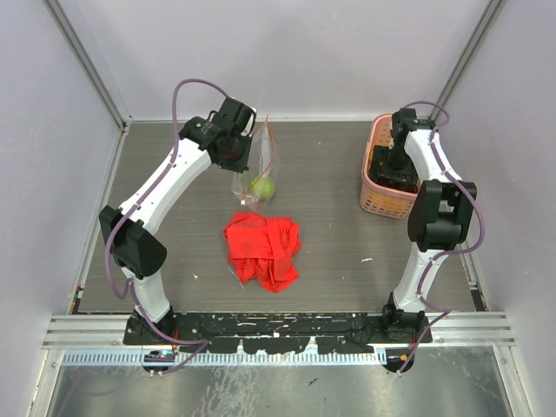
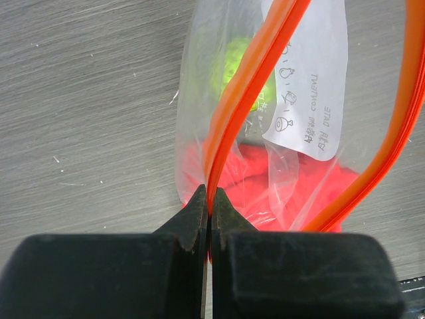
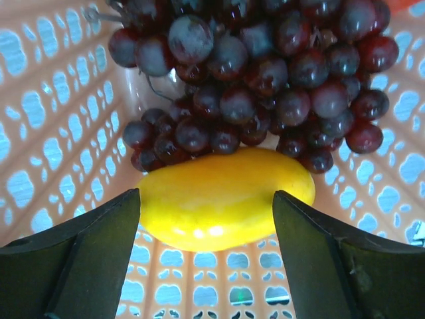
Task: Place the food in the zip-top bag and seal the zipper
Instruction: Pick up the fake fruit from the bin.
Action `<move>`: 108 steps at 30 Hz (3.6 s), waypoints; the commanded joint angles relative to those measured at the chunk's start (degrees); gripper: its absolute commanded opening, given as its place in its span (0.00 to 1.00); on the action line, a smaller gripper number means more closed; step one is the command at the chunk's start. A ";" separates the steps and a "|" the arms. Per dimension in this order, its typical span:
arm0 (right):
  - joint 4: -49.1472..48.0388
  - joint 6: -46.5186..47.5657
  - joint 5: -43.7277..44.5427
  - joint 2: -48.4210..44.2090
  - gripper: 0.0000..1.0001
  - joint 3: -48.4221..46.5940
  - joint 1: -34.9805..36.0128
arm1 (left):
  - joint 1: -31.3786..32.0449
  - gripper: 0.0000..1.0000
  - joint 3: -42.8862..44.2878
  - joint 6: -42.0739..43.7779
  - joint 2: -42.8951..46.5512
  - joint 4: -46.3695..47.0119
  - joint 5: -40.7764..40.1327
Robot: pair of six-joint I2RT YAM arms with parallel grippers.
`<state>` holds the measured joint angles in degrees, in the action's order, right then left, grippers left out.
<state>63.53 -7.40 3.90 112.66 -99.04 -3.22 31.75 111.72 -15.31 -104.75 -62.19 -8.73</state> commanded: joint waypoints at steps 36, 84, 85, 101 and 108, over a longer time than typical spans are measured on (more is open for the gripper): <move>-40.05 -17.66 36.06 -0.78 0.88 3.60 0.06 | -0.28 0.00 -0.01 1.15 2.82 1.26 -0.32; -75.11 -0.87 17.53 -7.11 0.40 23.96 -1.49 | -0.15 0.00 -0.40 1.40 2.81 1.39 -0.50; -74.43 -0.71 16.66 -7.81 0.40 23.69 -1.44 | -0.12 0.00 -0.45 1.42 2.95 1.39 -0.60; -62.76 1.27 16.35 -1.41 0.84 8.31 -5.04 | -0.11 0.00 -0.37 1.70 2.87 1.26 -0.94; -62.52 2.28 16.69 2.43 0.87 5.13 -5.92 | -0.02 0.00 -0.41 1.93 2.61 1.28 -0.90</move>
<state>1.30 -6.72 20.84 113.71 -90.52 -8.88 31.75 111.18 -14.09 -104.75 -62.13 -8.82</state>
